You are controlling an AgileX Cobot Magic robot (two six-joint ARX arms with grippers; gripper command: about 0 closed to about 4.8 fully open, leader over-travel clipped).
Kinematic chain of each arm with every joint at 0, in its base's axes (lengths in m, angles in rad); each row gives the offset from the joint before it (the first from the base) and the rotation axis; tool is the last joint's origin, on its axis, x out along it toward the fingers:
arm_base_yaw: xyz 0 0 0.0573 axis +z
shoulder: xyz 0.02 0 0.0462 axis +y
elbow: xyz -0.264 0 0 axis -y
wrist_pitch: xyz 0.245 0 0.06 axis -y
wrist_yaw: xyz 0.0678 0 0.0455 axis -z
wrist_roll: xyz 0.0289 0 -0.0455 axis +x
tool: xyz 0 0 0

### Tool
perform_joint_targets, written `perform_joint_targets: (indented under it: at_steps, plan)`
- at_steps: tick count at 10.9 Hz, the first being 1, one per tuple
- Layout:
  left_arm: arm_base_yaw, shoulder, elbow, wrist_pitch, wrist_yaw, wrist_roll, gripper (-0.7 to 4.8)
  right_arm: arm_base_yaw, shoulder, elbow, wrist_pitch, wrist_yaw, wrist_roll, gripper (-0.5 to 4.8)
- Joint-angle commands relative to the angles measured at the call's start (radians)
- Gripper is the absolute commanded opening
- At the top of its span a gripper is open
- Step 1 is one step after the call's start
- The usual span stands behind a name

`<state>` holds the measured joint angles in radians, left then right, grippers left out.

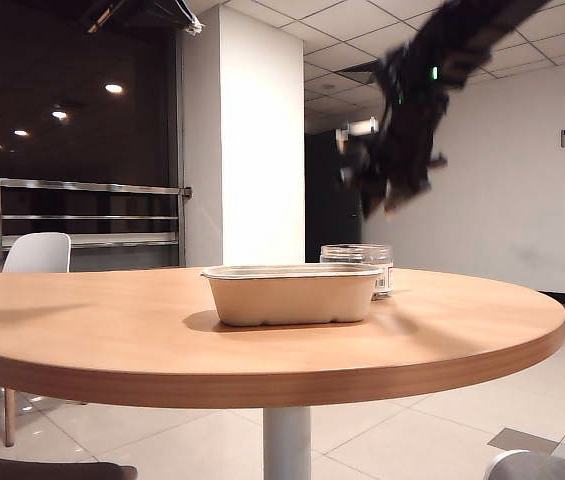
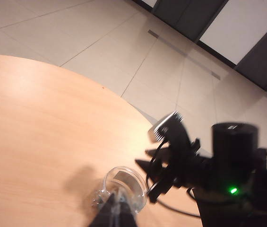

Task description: Pick up the box filled with clips, pour some clips from it into the rectangular paper box, and then put the clip box back on the table.

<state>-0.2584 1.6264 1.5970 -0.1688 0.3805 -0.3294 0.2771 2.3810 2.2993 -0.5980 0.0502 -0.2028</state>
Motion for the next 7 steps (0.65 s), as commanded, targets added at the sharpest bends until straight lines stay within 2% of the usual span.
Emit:
perform_joint_targets:
  at_steps: [1,2,3,5,7]
  plan:
    - [-0.001,-0.075,0.005,-0.033,-0.031,0.098,-0.06,0.002,-0.063,0.184,-0.229,0.027,-0.127,-0.01]
    - [-0.001,-0.113,0.005,-0.097,-0.085,0.154,-0.06,0.003,-0.091,0.232,-0.299,0.048,-0.080,-0.01]
    - [0.000,-0.193,0.005,-0.237,-0.225,0.270,-0.06,0.003,-0.159,0.274,-0.365,0.022,-0.031,-0.01]
    - [0.001,-0.310,-0.016,-0.354,-0.284,0.304,-0.06,0.003,-0.264,0.274,-0.351,-0.004,-0.031,-0.01]
    - [0.001,-0.453,-0.108,-0.343,-0.299,0.304,-0.06,0.008,-0.352,0.273,-0.354,-0.047,-0.028,-0.01]
